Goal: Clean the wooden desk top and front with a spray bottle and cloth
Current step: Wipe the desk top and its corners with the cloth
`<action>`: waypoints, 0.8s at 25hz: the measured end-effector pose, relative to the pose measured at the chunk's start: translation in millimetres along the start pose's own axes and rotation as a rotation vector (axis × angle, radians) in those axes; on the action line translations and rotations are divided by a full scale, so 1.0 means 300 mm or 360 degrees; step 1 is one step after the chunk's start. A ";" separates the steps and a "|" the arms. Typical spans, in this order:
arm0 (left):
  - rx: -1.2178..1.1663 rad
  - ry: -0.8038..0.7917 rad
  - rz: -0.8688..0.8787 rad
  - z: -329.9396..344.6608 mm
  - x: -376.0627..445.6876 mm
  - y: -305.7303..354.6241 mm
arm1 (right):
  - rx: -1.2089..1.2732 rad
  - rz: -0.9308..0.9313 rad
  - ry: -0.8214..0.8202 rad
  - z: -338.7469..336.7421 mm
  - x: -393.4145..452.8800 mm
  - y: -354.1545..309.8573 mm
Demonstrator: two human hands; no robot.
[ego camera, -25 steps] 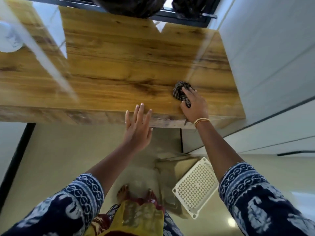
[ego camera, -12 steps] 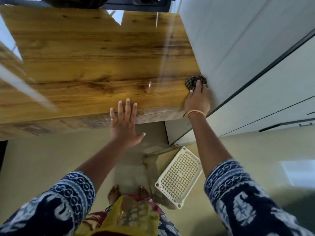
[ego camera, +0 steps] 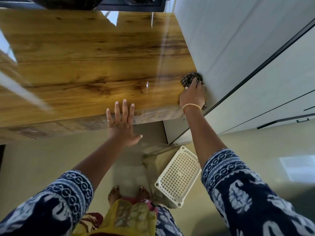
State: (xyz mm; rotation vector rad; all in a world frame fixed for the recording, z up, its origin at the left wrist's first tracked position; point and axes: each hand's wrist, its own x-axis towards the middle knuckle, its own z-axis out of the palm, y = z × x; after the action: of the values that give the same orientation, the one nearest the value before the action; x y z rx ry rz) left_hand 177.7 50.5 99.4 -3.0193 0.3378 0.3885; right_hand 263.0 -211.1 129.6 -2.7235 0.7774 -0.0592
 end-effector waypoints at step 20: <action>-0.0075 -0.0182 0.0156 -0.049 -0.014 -0.044 | 0.0052 -0.0886 0.0013 0.085 -0.195 -0.103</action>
State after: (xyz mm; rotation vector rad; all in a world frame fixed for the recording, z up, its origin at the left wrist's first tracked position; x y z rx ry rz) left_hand 180.3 62.6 115.3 -3.0175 0.4750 0.5817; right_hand 232.0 -148.5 117.3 -2.8203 0.0001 -0.2013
